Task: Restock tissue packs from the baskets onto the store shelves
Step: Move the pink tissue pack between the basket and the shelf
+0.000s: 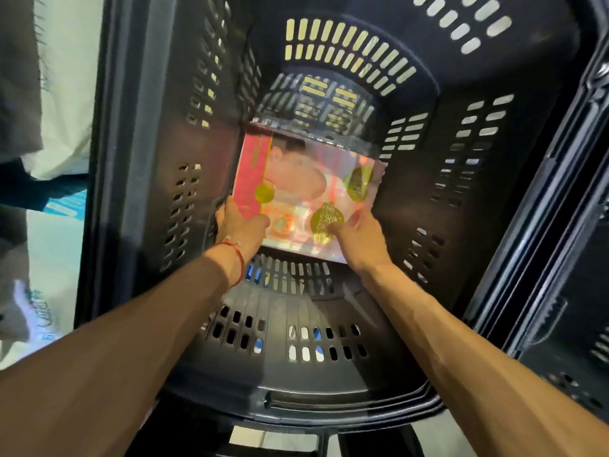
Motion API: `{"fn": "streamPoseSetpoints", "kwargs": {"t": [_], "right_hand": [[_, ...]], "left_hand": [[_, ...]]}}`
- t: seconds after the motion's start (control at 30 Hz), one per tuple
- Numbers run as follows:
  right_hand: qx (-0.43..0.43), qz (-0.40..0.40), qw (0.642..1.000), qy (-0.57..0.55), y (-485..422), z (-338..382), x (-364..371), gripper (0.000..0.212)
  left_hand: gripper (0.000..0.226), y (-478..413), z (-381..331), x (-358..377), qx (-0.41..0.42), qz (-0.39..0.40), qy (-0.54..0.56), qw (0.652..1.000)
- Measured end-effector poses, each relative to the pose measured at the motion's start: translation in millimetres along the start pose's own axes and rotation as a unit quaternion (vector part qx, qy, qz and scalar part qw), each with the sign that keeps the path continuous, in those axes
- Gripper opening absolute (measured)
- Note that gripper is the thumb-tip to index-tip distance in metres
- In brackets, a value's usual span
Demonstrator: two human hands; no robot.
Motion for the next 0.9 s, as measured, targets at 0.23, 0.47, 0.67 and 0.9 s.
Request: {"fn": "streamPoseSetpoints", "kwargs": {"t": [0.23, 0.47, 0.67, 0.9], "right_hand": [[-0.231, 0.006, 0.918, 0.324, -17.4, 63.1, -9.6, 0.066], [-0.225, 0.082, 0.859, 0.452, -89.4, 80.6, 8.1, 0.062], [-0.302, 0.110, 0.841, 0.436, -120.5, 74.2, 5.5, 0.058], [-0.257, 0.069, 0.874, 0.407, -91.7, 76.6, -6.6, 0.089]], "left_hand": [[0.082, 29.1, 25.0, 13.1, -0.158, -0.072, 0.196, 0.965], [0.086, 2.1, 38.8, 76.1, -0.242, 0.065, 0.396, 0.883], [0.134, -1.9, 31.6, 93.5, -0.237, -0.049, 0.364, 0.900], [0.102, 29.7, 26.4, 75.2, -0.226, -0.080, 0.338, 0.910]]}}
Point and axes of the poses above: each hand's wrist, its own y-axis away from the middle knuckle, its own x-axis out of the palm, z = x × y, the point moved 3 cm from there along -y, towards the middle knuckle, and after that the axes turned 2 degrees about y, right-handed, at the moved point
